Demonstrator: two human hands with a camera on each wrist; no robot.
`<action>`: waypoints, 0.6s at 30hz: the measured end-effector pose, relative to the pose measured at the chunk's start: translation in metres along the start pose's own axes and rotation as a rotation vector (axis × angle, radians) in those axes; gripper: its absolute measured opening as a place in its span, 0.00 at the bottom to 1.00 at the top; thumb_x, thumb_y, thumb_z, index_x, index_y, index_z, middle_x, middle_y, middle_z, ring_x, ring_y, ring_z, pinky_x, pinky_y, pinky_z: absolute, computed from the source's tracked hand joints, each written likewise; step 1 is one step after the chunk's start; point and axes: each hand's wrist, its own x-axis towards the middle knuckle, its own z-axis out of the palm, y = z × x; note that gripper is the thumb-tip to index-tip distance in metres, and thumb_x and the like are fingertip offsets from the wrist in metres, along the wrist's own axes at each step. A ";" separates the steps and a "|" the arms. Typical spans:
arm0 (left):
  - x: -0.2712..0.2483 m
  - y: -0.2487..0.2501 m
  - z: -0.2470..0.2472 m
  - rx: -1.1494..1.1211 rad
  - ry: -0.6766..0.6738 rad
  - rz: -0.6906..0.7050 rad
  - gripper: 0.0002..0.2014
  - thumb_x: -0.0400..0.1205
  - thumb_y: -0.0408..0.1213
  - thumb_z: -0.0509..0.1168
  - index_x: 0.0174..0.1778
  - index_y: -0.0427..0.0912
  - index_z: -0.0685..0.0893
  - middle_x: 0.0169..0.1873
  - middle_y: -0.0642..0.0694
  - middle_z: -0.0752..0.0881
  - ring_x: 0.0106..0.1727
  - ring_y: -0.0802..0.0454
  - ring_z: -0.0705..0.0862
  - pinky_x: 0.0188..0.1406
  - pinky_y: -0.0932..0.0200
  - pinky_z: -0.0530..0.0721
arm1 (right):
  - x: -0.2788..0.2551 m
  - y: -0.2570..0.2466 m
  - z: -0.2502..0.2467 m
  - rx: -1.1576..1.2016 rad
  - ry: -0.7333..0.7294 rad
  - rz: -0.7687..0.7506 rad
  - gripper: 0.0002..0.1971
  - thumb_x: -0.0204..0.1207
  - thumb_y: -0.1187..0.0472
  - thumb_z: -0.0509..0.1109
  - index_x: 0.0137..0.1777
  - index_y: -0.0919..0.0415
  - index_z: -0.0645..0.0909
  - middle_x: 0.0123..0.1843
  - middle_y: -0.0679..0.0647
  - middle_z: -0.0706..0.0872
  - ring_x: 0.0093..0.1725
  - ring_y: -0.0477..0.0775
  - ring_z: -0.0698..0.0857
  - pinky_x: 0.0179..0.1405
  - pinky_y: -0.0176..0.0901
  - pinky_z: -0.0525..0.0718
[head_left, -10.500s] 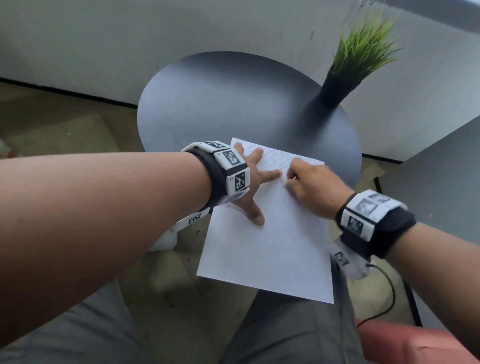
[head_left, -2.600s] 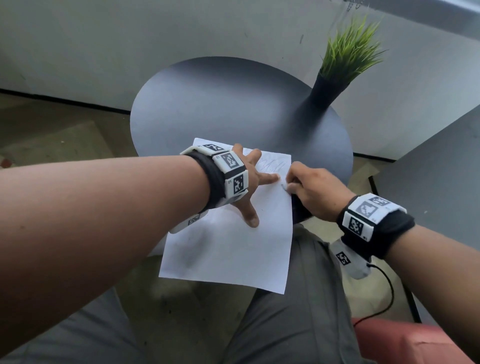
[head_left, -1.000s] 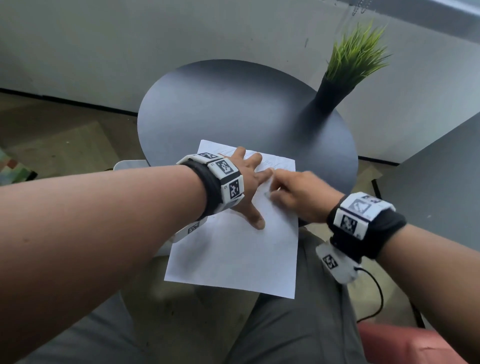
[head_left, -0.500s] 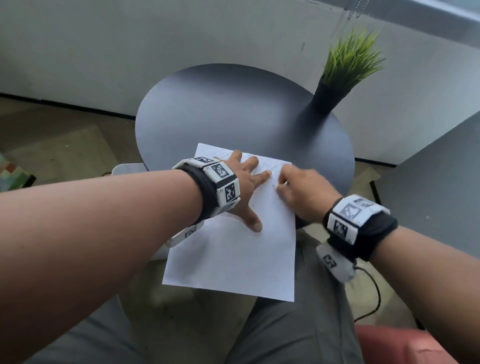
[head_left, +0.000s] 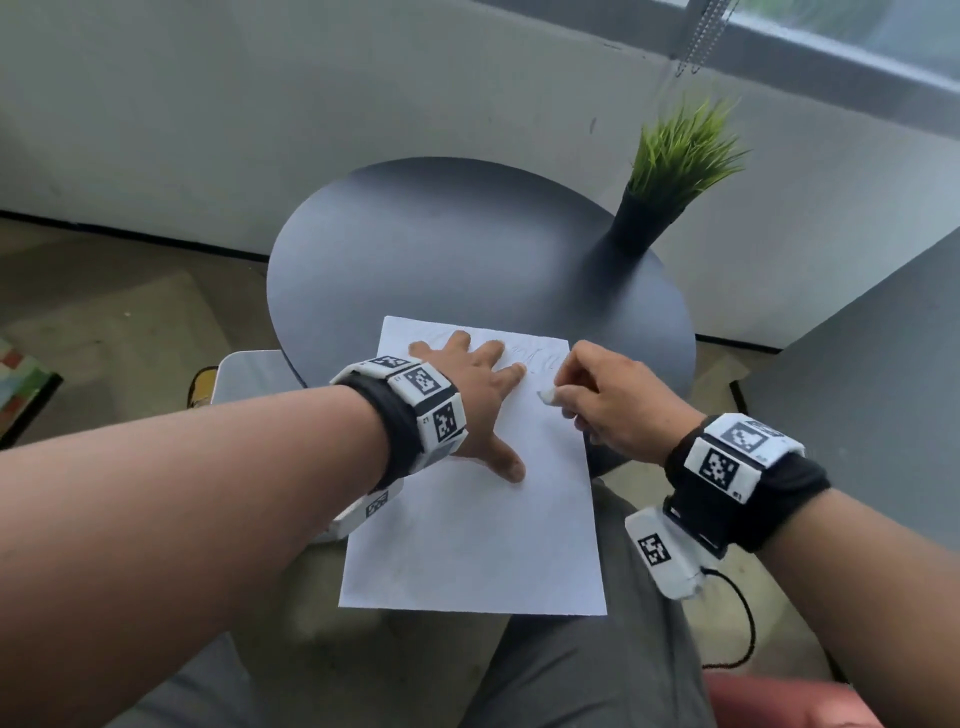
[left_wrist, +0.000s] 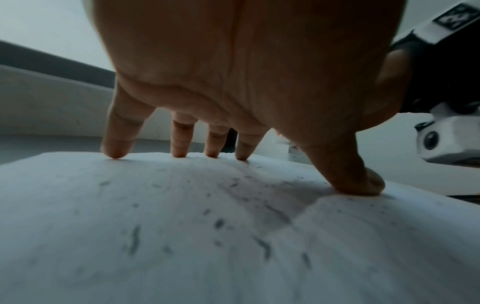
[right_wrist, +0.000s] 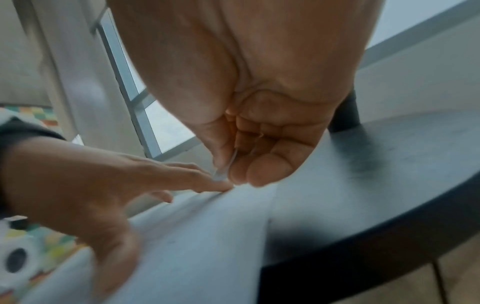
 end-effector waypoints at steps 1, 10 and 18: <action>-0.002 -0.001 0.002 -0.030 0.001 -0.001 0.58 0.62 0.83 0.62 0.86 0.58 0.54 0.86 0.48 0.53 0.83 0.39 0.56 0.71 0.34 0.71 | -0.004 -0.005 0.007 0.090 -0.037 -0.004 0.09 0.76 0.52 0.74 0.43 0.54 0.78 0.35 0.52 0.88 0.31 0.48 0.85 0.30 0.42 0.83; -0.041 -0.075 0.030 -0.232 0.180 -0.078 0.37 0.83 0.66 0.52 0.87 0.57 0.56 0.88 0.51 0.46 0.88 0.50 0.41 0.86 0.44 0.45 | -0.012 -0.004 0.020 0.515 -0.019 0.144 0.11 0.75 0.61 0.77 0.47 0.69 0.80 0.34 0.61 0.85 0.30 0.55 0.82 0.30 0.51 0.84; -0.054 -0.077 0.060 -0.281 0.207 -0.150 0.48 0.67 0.76 0.33 0.86 0.64 0.53 0.86 0.62 0.40 0.86 0.56 0.34 0.84 0.45 0.33 | -0.021 -0.045 0.063 1.205 -0.339 0.199 0.04 0.79 0.67 0.71 0.49 0.63 0.78 0.58 0.64 0.88 0.56 0.63 0.88 0.57 0.55 0.84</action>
